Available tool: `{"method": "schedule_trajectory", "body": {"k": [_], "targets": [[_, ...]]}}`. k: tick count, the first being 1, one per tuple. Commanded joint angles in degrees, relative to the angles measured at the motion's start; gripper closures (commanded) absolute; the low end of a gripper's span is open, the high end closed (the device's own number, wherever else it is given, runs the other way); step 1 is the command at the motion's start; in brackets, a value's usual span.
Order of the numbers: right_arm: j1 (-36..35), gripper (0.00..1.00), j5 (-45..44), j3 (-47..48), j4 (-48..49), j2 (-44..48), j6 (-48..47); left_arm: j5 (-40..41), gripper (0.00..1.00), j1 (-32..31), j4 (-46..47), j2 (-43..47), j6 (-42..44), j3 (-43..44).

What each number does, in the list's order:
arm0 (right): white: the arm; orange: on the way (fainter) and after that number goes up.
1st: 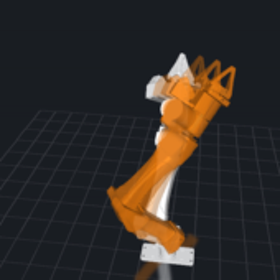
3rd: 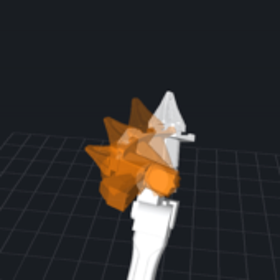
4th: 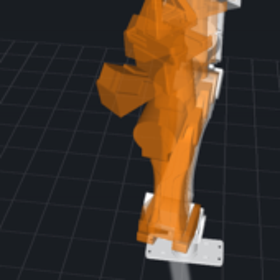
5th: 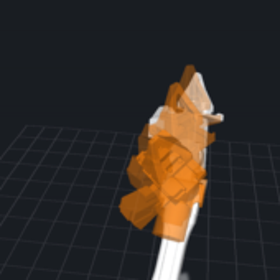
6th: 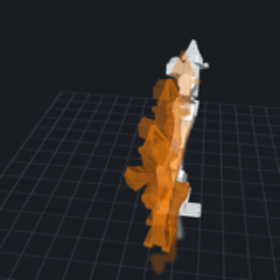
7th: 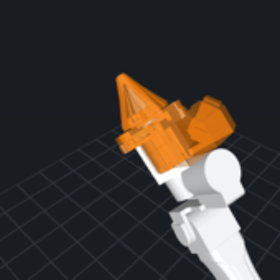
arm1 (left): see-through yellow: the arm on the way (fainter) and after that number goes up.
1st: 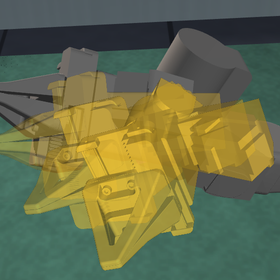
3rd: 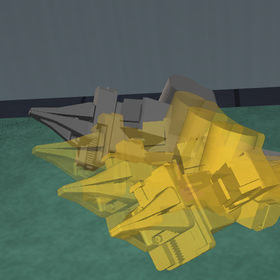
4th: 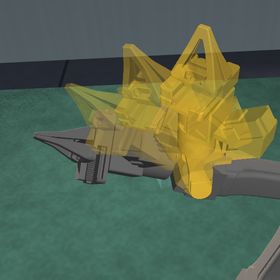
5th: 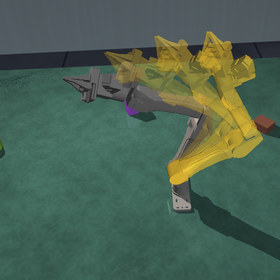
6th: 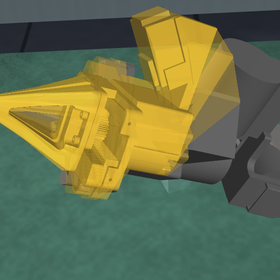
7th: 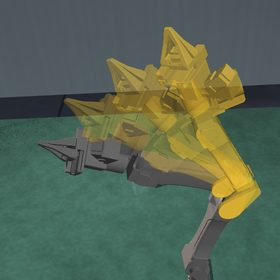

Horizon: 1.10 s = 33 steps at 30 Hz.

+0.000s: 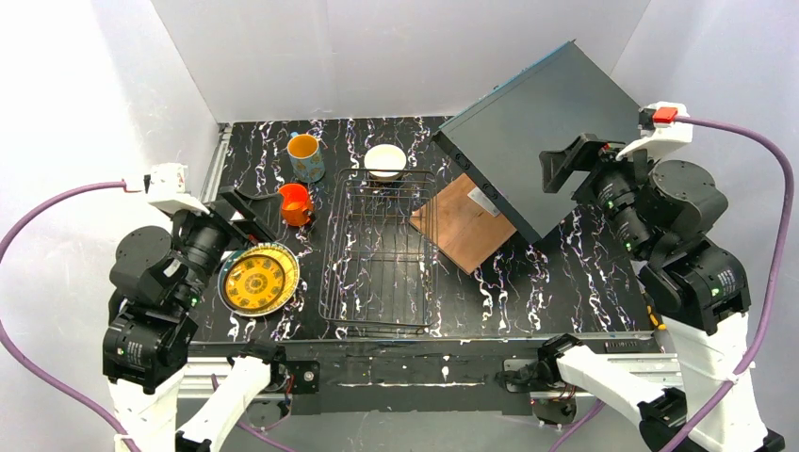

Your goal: Load the mixed dishes into the dish rack

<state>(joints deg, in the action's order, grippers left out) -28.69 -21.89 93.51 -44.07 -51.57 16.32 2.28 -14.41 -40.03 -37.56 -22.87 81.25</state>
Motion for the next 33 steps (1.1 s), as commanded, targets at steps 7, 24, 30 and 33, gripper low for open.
{"method": "schedule_trajectory", "body": {"k": [7, 24, 30, 33], "targets": [[-0.41, 0.00, 1.85, -2.47, 5.29, 2.74, -0.26, -2.27, 0.01, 0.33, -1.40, -1.36, -1.60, -3.01], [-0.43, 0.00, 19.07, -2.43, 10.13, 3.02, 2.89, 5.08, 0.01, 0.29, -2.81, 0.19, -1.80, -4.09], [-7.84, 0.00, 27.12, 11.57, -0.40, -12.90, 8.64, 7.74, 0.01, 0.31, -9.89, -4.98, -2.71, -2.70], [-18.98, 0.00, 19.13, 13.57, 0.28, -17.69, 7.57, 8.27, 0.01, 0.35, -9.84, -5.42, -3.55, -5.07]]}}
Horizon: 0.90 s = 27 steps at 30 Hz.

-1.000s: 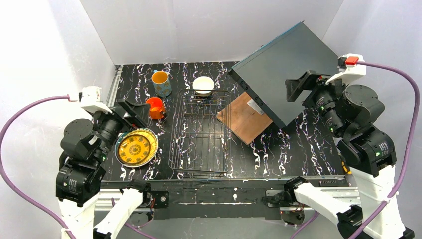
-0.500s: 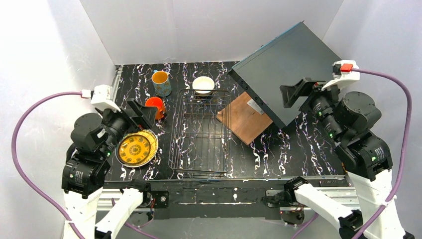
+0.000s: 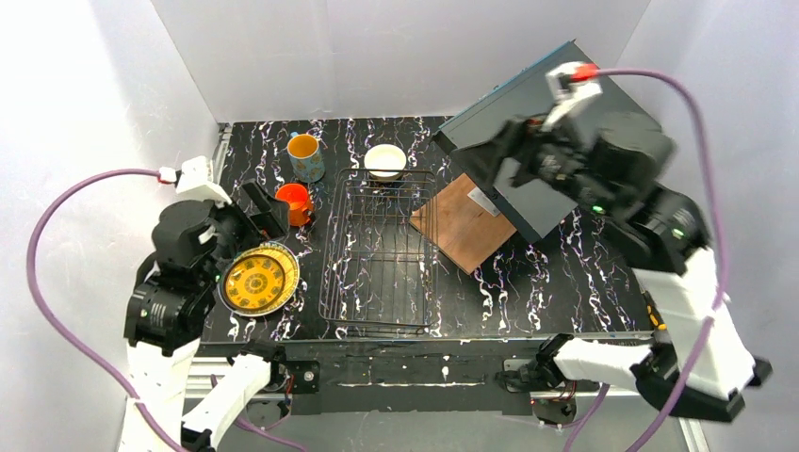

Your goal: Load the mixed dishes into the dish rack

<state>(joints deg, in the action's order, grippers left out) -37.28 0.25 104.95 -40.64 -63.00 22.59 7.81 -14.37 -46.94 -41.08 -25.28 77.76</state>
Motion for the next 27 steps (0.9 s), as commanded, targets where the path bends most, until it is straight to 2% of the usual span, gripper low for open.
{"method": "schedule_trajectory", "body": {"k": [1, 6, 10, 15, 20, 27], "targets": [[-14.08, 0.00, -4.79, 2.79, -2.98, -7.65, 1.14, 2.98, 0.01, 0.30, -2.75, -1.85, -1.28, -2.47], [-24.29, 0.00, -14.25, 5.19, -6.00, -14.57, -0.50, 3.02, 0.01, 0.28, -2.50, -2.97, -1.67, -6.05], [-26.96, 0.00, -18.57, 6.85, -11.50, -19.18, 0.15, 2.83, 0.01, 0.29, -2.59, -4.61, -2.37, -9.56], [-26.97, 0.00, -15.95, 1.65, -10.30, -18.60, 0.70, 2.39, 0.01, 0.26, -0.68, -6.26, -4.75, -14.13], [-26.97, 0.00, -8.71, -5.18, -4.98, -14.34, -1.29, 2.39, 0.01, 0.98, 1.59, -9.80, -7.24, -15.61], [-26.98, 0.00, -8.65, -12.58, -0.03, -8.33, -3.26, -6.16, 0.01, 12.11, 6.53, -19.94, -10.84, -13.65]]}}
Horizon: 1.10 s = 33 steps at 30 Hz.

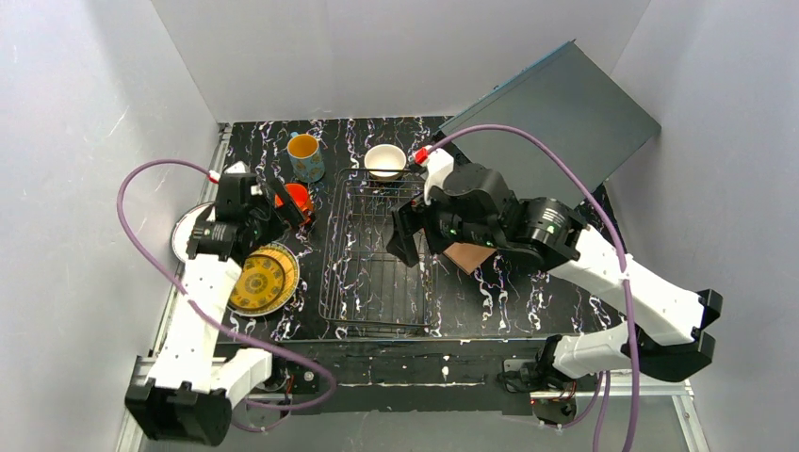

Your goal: Load the mixed dishes into the dish rack

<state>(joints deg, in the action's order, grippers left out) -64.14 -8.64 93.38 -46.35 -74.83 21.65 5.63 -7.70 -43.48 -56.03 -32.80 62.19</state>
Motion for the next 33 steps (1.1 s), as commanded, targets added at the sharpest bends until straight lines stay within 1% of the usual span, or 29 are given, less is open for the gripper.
{"method": "schedule_trajectory", "body": {"k": [1, 3, 4, 7, 12, 15, 18, 20, 24, 27, 28, 31, 33], "targets": [[-0.11, 0.00, -0.79, -1.09, 5.47, 3.73, -2.84, -3.62, 0.01, 6.46, 3.68, -6.91, -3.90, 2.96], [-0.10, 0.00, -3.06, -0.38, 4.60, 3.93, -3.53, -2.09, 0.01, 7.57, 4.91, -11.06, -5.10, 5.73], [-0.12, 0.00, -3.91, 0.13, 4.29, 3.97, -3.94, -1.73, 0.01, 9.19, 5.44, -13.42, -5.45, 7.00], [-0.11, 0.00, -4.59, 0.91, 4.24, 4.20, -4.84, -2.17, 0.01, 11.98, 6.72, -21.28, -5.87, 10.64], [-0.11, 0.00, -4.41, 0.36, 5.14, 4.41, -5.06, -8.69, 0.01, 15.58, 8.14, -33.86, -4.06, 16.29], [-0.11, 0.00, -4.46, 0.38, 5.03, 3.63, -4.60, -10.91, 0.12, 16.63, 5.75, -41.33, -0.96, 20.91], [-0.11, 0.00, -4.34, 1.27, 4.23, 2.48, -4.34, -13.88, 0.28, 16.67, 4.04, -46.16, 2.59, 23.18], [-0.11, 0.00, -4.27, 2.54, 3.35, 1.57, -4.32, -14.97, 0.35, 16.65, 6.35, -46.82, 3.14, 20.48], [-0.11, 0.00, -3.75, 5.52, 1.20, -0.90, -4.59, -16.40, 0.43, 16.39, 10.82, -46.72, 3.23, 15.63], [-0.11, 0.00, -3.48, 7.19, 0.56, -3.05, -4.74, -17.55, 0.50, 16.02, 11.38, -49.15, 3.33, 15.95], [-0.11, 0.00, -3.46, 7.72, 0.56, -3.76, -4.84, -17.20, 0.56, 15.96, 10.77, -50.05, 3.69, 16.55], [-0.11, 0.00, -3.21, 9.06, 0.57, -5.96, -4.63, -16.22, 0.71, 15.90, 8.82, -51.41, 4.47, 18.30], [-0.11, 0.00, -2.98, 9.80, 0.32, -7.24, -4.35, -16.58, 0.78, 15.95, 9.00, -50.71, 4.41, 18.16]]}}
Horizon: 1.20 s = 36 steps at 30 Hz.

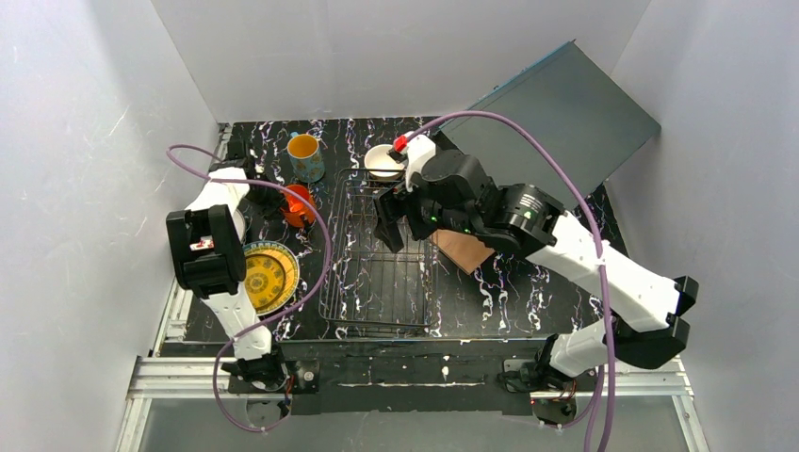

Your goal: Load the mixed dishes into the dish rack

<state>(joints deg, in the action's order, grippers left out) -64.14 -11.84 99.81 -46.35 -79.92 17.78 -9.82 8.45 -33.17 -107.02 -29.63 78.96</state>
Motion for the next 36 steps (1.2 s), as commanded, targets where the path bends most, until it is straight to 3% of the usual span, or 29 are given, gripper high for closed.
{"method": "schedule_trajectory", "body": {"k": [1, 5, 13, 17, 22, 25, 29, 32, 33, 36], "targets": [[-0.11, 0.00, 0.42, 3.80, 0.13, -2.80, -0.31, -1.16, 0.82, -0.25, -1.17, 0.69, 1.22, 1.28], [-0.15, 0.00, 0.90, 6.61, -2.05, -5.39, 0.53, -0.36, 1.00, -0.21, -1.44, 2.44, 1.80, 1.39], [-0.11, 0.00, 3.01, 8.78, -2.71, -8.01, 2.34, 2.77, 1.00, -0.18, 0.30, 13.20, 3.31, -1.25], [-0.11, 0.00, 3.69, 8.58, -2.51, -8.56, 4.07, -3.46, 1.00, -0.18, 8.50, 23.58, 5.43, -5.74], [-0.11, 0.00, 3.45, 7.10, -1.77, -6.71, 5.21, -22.55, 1.00, -0.21, 29.36, 36.17, 4.02, -16.51], [-0.11, 0.00, 2.77, 5.11, -0.23, -4.82, 6.62, -36.90, 1.00, -1.05, 46.99, 38.65, -3.61, -21.10], [-0.11, 0.00, 2.90, 0.44, 4.67, -1.38, 9.66, -47.71, 1.00, -4.74, 83.02, 33.67, -30.72, -27.14], [0.08, 0.00, 2.27, -6.97, 12.32, 3.08, 13.17, -49.25, 1.00, -7.36, 110.82, 27.95, -49.20, -28.66], [0.32, 0.00, 2.14, -9.59, 14.95, 4.80, 14.53, -49.55, 1.00, -9.23, 115.21, 26.88, -51.29, -28.51], [1.78, 0.00, 3.56, -17.86, 23.57, 9.86, 16.92, -50.17, 1.00, -14.49, 114.75, 26.85, -50.33, -28.69]]}}
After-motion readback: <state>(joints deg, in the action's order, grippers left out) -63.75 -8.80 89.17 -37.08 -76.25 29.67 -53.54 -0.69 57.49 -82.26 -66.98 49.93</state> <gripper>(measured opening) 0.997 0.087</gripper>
